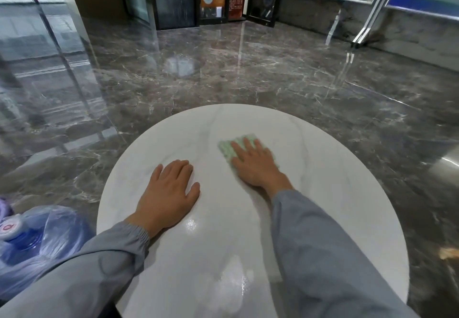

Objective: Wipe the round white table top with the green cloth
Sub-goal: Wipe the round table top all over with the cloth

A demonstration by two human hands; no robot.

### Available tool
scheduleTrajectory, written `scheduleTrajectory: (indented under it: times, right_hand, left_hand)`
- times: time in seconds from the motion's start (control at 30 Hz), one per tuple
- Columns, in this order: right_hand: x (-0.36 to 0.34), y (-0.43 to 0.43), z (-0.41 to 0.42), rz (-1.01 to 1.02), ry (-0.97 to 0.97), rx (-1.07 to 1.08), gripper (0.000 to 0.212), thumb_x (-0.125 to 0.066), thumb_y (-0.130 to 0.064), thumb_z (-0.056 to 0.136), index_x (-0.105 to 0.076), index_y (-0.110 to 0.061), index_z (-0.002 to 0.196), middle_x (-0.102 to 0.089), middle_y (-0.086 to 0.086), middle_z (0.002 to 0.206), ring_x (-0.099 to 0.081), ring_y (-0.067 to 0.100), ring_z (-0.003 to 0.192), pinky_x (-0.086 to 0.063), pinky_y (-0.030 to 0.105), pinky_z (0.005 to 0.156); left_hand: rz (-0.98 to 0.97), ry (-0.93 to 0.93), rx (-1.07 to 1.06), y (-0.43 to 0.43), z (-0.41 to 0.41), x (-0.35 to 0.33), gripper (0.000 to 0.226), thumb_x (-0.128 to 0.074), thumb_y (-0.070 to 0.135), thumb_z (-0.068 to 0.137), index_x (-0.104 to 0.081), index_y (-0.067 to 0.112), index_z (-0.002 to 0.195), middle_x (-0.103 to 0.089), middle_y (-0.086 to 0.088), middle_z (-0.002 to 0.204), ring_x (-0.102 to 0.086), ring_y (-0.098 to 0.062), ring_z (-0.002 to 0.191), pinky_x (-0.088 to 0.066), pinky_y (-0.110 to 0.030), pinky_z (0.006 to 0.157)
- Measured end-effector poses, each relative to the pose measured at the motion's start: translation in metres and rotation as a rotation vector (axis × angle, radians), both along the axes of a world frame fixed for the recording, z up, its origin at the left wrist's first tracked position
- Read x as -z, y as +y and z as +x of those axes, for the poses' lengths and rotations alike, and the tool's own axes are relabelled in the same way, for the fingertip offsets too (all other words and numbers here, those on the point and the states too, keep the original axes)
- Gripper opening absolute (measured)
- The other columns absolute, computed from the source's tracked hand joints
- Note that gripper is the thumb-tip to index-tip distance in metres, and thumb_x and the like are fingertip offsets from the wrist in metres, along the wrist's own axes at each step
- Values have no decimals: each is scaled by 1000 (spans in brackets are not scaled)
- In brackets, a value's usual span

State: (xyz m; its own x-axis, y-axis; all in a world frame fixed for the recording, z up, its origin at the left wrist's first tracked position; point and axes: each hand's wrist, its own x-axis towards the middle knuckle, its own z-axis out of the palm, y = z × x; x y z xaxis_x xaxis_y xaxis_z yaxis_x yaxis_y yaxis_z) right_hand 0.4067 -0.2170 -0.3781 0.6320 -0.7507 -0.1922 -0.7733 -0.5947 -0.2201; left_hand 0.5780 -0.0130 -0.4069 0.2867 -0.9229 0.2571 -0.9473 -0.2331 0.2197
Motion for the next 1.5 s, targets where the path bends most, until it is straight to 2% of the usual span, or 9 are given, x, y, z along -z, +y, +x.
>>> scheduleTrajectory:
  times: [0.27,0.4,0.63,0.77,0.9,1.03,1.17,1.33,1.5]
  right_hand:
    - [-9,-96,-164,48,79,520,61,-17,-53,103,-4,-46,163,8,-6,174,12,26,159,8,56,125]
    - [-5,-82,-112,49,62,430,60,-15,-53,104,-3,-47,163,9,-9,173,14,28,159,11,57,123]
    - [5,9,49,26,0,-68,56,-17,-50,107,-5,-48,163,8,-7,174,17,29,158,14,58,122]
    - [-2,24,66,38,-19,-168,56,-20,-51,107,-9,-48,162,5,-8,174,13,25,159,10,56,124]
    - [-7,-31,15,14,-14,0,57,-23,-52,107,-11,-46,163,0,-7,174,4,26,160,-2,53,125]
    - [-5,-95,-85,-4,12,341,60,-21,-56,105,-10,-45,163,0,-6,174,3,27,160,-1,54,125]
    - [-7,-133,-160,3,55,528,61,-19,-54,103,-11,-44,163,0,-5,174,4,29,160,-1,56,125]
    - [-7,-148,-153,42,88,583,62,-14,-53,104,-5,-44,164,6,-6,174,11,32,159,7,59,125]
    - [-5,-121,-38,40,37,278,60,-14,-52,105,-3,-46,163,9,-10,173,16,28,159,13,56,124]
  left_hand:
    - [-18,-23,10,0,0,2,47,-38,48,99,-56,17,129,-53,1,141,-46,-22,136,-32,-54,118]
    - [-32,-20,1,0,-1,1,45,-40,48,98,-56,18,128,-53,2,141,-45,-20,136,-32,-54,119]
    - [-47,-39,-4,-2,0,5,46,-42,48,97,-57,17,127,-54,1,141,-47,-21,135,-34,-54,117]
    - [-48,-53,-3,-2,0,5,46,-43,48,97,-58,16,128,-55,0,140,-48,-22,134,-35,-53,115]
    - [-10,-95,-2,-3,2,2,42,-43,47,97,-61,16,120,-61,0,134,-54,-25,130,-41,-53,109]
    - [139,-204,40,-27,4,-30,37,-30,54,89,-47,21,92,-51,5,95,-56,-23,97,-43,-45,86]
    - [64,-186,145,-43,-2,-24,35,-38,46,91,-58,20,101,-60,5,107,-58,-23,98,-45,-42,82]
    - [-101,-88,147,-38,-3,-6,27,-49,40,91,-62,24,108,-61,10,115,-57,-19,110,-40,-40,90]
    - [-126,-77,135,-40,-6,-6,24,-51,39,90,-61,23,107,-60,10,113,-56,-19,109,-40,-41,90]
